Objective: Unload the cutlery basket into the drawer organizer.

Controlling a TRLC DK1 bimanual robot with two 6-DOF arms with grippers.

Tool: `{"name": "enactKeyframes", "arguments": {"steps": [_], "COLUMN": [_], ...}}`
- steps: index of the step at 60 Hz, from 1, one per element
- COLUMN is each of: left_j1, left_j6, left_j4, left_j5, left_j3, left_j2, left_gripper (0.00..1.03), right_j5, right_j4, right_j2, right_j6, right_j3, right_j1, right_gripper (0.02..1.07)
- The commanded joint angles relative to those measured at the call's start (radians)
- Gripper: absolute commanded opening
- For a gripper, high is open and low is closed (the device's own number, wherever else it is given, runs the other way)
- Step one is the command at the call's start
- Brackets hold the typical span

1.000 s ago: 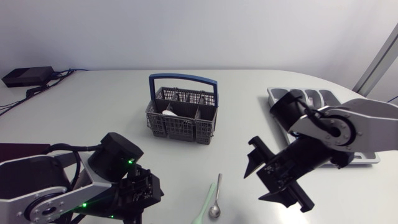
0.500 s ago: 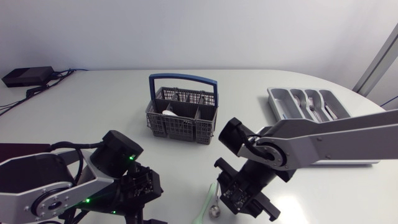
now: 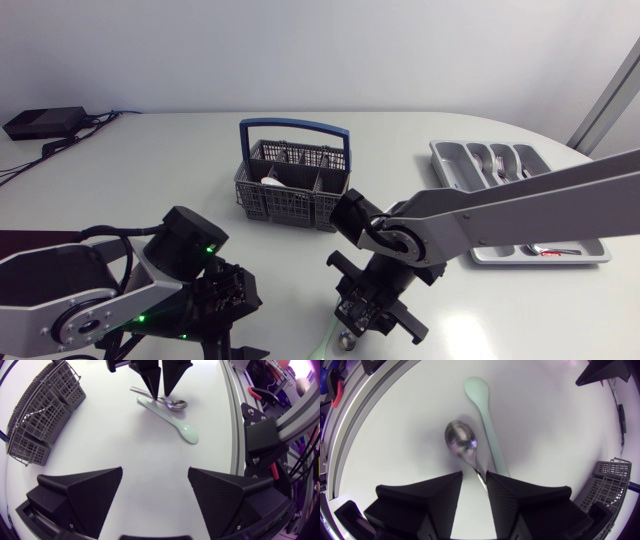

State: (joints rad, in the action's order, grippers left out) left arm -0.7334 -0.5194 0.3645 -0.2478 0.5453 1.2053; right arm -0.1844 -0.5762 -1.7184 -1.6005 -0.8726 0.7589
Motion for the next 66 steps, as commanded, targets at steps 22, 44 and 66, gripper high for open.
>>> {"name": "enactKeyframes", "arguments": {"steps": [22,44,66], "left_j1": [0.008,0.002,-0.001], "left_j6": [0.002,0.002,0.007], "left_j4": [-0.013,-0.015,-0.015], "left_j5": [0.004,0.004,0.004], "left_j3": [-0.008,-0.007,-0.004], "left_j2": [0.014,0.014,0.014], "left_gripper": [0.92,0.92,0.92], "right_j5": [0.008,-0.059,-0.072], "right_j4": [-0.211,-0.300,-0.416], "right_j2": [-0.003,0.224,0.060], "right_j6": [0.027,-0.081,-0.481], "right_j3": [-0.019,0.041,-0.190], "right_j1": [-0.026,-0.351,-1.034], "right_gripper": [0.11,0.10,0.10]}}
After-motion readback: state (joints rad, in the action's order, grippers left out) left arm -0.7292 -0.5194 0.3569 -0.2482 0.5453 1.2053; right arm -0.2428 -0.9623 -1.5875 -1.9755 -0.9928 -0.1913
